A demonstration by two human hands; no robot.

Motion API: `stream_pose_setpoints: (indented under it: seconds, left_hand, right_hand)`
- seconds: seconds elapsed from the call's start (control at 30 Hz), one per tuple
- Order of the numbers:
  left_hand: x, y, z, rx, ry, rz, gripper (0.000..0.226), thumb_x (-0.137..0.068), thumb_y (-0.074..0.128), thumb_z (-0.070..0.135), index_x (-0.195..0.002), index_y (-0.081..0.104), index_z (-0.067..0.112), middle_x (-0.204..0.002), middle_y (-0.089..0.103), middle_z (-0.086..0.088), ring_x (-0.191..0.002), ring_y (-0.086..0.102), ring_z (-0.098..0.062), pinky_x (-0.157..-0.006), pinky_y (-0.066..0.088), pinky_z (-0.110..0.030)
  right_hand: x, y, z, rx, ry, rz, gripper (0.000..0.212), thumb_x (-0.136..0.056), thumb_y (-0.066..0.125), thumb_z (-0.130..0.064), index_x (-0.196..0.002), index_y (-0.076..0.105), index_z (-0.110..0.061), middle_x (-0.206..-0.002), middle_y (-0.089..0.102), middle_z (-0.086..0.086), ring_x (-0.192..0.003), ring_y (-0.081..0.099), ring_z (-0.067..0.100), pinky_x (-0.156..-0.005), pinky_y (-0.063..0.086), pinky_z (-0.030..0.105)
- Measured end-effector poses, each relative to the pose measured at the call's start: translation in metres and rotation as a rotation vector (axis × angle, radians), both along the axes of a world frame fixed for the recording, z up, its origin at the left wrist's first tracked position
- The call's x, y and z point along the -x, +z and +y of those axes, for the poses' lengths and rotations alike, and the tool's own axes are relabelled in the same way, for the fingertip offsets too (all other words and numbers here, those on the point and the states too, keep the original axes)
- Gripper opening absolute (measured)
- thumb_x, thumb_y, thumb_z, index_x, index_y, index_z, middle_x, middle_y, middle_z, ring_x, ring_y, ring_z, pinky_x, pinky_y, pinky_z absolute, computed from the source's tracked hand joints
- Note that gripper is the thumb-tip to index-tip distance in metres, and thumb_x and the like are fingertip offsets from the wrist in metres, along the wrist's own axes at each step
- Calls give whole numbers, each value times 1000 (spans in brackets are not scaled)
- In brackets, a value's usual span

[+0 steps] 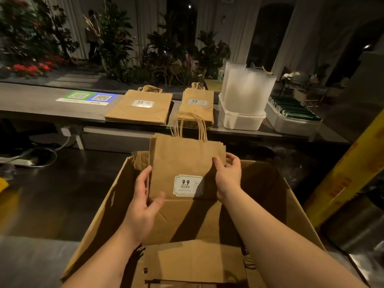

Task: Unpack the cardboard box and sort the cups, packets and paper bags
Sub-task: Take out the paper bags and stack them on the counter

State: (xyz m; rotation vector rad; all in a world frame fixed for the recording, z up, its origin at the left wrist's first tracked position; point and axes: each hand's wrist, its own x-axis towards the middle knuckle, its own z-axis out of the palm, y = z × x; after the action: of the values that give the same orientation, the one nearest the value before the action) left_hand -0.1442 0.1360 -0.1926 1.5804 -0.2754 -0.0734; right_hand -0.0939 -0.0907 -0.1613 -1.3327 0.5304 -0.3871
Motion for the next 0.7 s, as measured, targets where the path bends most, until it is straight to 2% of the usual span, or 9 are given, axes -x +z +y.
stream_pose_setpoints:
  seconds: [0.07,0.13,0.2,0.27,0.3,0.37,0.4,0.57,0.7]
  left_hand:
    - [3,0,-1,-155,7,-57,86,-101,59,13,-139,11,74,-140,38,36,-129,44,5,-111,36,-32]
    - [0,0,0,-231,43,-107,82,-101,58,8,-136,23,74,-138,31,42,-136,31,6,-114,30,-31]
    - [-3,-1,1,-233,80,-116,68,-100,59,8,-130,42,66,-137,36,42,-139,27,6,-115,27,-32]
    - [-6,-4,3,-216,100,-127,56,-98,61,7,-121,57,58,-137,50,31,-136,40,6,-113,38,-30]
    - [-7,-5,3,-227,97,-145,51,-97,63,7,-113,63,55,-130,57,27,-129,50,6,-106,46,-24]
    - [-6,-6,0,-244,59,-166,49,-94,68,7,-104,68,54,-117,67,24,-119,58,5,-88,53,-13]
    - [-6,-6,-1,-236,33,-155,50,-92,70,7,-105,67,56,-115,68,25,-119,58,6,-85,53,-11]
    - [-9,-7,-2,-247,17,-135,49,-95,66,8,-104,65,56,-124,62,20,-114,59,7,-82,55,-13]
    - [-10,-10,1,-197,61,-134,50,-99,60,6,-104,68,55,-122,64,17,-114,62,6,-82,57,-15]
  right_hand:
    - [-2,4,3,-39,7,10,36,-99,65,-27,-134,55,-29,-125,66,2,-114,65,25,-100,55,52]
    - [-5,10,0,-30,68,16,20,-100,64,-30,-120,64,-30,-116,72,3,-109,69,28,-97,56,56]
    - [-6,16,-4,-7,156,3,11,-102,60,-31,-111,65,-29,-111,74,7,-105,71,32,-93,57,60]
    - [-7,20,-11,16,211,-5,12,-104,56,-30,-112,65,-26,-109,74,9,-103,71,33,-92,57,61]
    - [-7,20,-14,26,224,-6,13,-105,55,-30,-113,64,-24,-108,74,9,-103,71,33,-92,57,61]
    - [-6,21,-15,7,230,-12,14,-105,54,-31,-113,64,-23,-107,73,9,-103,70,33,-92,58,59]
    - [-5,21,-14,-15,223,-7,15,-105,54,-31,-114,63,-23,-107,72,9,-104,70,33,-92,58,57]
    - [-3,15,-8,-11,260,16,19,-106,53,-31,-119,62,-22,-111,73,8,-105,70,30,-93,58,54]
    - [-3,10,-18,-28,345,-5,26,-107,49,-34,-118,64,-16,-108,74,6,-103,72,27,-87,60,47]
